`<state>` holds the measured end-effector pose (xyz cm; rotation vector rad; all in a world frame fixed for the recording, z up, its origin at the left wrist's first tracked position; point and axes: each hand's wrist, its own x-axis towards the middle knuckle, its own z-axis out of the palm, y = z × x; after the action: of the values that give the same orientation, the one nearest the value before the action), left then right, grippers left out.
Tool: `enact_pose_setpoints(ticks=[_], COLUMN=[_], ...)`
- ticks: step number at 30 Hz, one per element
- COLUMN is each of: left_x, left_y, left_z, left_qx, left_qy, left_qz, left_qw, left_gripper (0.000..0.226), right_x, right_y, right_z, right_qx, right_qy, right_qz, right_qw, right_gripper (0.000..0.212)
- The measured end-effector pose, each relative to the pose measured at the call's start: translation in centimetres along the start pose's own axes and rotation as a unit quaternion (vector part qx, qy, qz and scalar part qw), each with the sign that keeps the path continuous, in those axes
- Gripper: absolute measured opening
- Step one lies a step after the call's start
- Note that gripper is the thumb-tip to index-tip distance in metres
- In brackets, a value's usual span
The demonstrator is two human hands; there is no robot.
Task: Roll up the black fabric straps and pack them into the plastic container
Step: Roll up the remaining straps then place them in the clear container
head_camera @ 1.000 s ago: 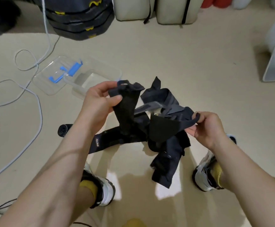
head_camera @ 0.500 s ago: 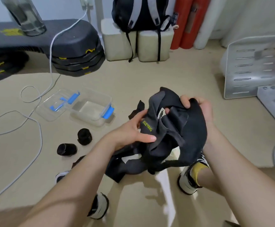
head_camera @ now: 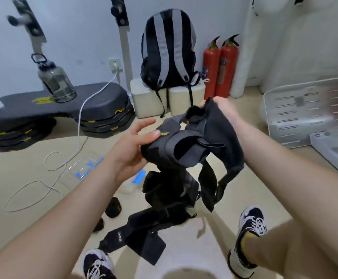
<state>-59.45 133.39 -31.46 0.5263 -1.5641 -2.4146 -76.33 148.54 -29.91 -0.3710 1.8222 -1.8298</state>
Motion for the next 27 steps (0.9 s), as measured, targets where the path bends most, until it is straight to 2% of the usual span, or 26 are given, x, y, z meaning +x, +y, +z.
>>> enact_pose_setpoints(ticks=[2,4,5,7,8,9,11,13,15,17,19,21,23,25,27], left_x=[-0.4,-0.5,-0.4,0.2,0.7,1.2,1.9,2.2,2.2,2.4,2.2,1.9,1.6,1.2,1.0], left_y=[1.3,1.7,1.6,1.2,0.9,0.7,0.6,0.9,1.4,1.6,1.4,1.0,0.3,-1.0,-2.5], left_z=[0.5,0.9,1.1,1.6,1.7,1.9,1.8,1.5,1.3,1.1,1.4,1.8,1.9,2.1,2.3], left_qx=[-0.063,-0.106,-0.124,-0.146,-0.153,-0.160,-0.188,-0.212,-0.164,-0.020,0.107,0.143,0.162,0.209,0.224], left_qy=[0.031,0.051,0.062,0.099,0.124,0.147,0.166,0.138,0.089,0.068,0.058,0.074,0.092,0.069,0.032], left_qz=[0.042,0.065,0.069,0.061,0.053,0.046,0.034,0.016,-0.004,0.003,0.016,0.011,-0.024,-0.077,-0.102], left_qw=[0.997,0.991,0.988,0.982,0.979,0.975,0.968,0.967,0.982,0.997,0.992,0.987,0.982,0.972,0.969], left_gripper=[0.034,0.036,0.038,0.039,0.039,0.037,0.033,0.027,0.030,0.038,0.039,0.038,0.047,0.052,0.043], right_x=[-0.6,-1.1,-1.6,-2.2,-2.4,-2.5,-2.2,-2.0,-2.0,-1.8,-1.5,-1.2,-1.0,-1.0,-1.0], right_y=[0.3,0.8,1.2,1.6,1.8,2.2,2.8,2.8,2.2,1.7,1.6,1.8,1.9,1.7,1.5], right_z=[0.1,-0.4,-0.7,-0.6,-0.2,0.4,1.6,2.1,2.2,2.3,2.5,2.7,2.9,2.9,2.6], right_qx=[-0.095,-0.227,-0.263,-0.259,-0.241,-0.233,-0.233,-0.211,-0.158,-0.083,-0.013,0.042,0.083,0.118,0.125], right_qy=[-0.027,-0.079,-0.137,-0.308,-0.368,-0.383,-0.296,-0.210,-0.171,-0.138,-0.111,-0.079,-0.037,0.005,0.051], right_qz=[-0.009,-0.031,-0.031,-0.005,0.005,0.004,-0.009,-0.038,-0.056,-0.057,-0.040,-0.016,0.008,0.030,0.032], right_qw=[0.995,0.970,0.955,0.916,0.898,0.894,0.926,0.954,0.971,0.985,0.993,0.996,0.996,0.993,0.990], right_gripper=[0.027,0.052,0.061,0.066,0.066,0.065,0.039,0.019,0.022,0.025,0.024,0.022,0.020,0.019,0.020])
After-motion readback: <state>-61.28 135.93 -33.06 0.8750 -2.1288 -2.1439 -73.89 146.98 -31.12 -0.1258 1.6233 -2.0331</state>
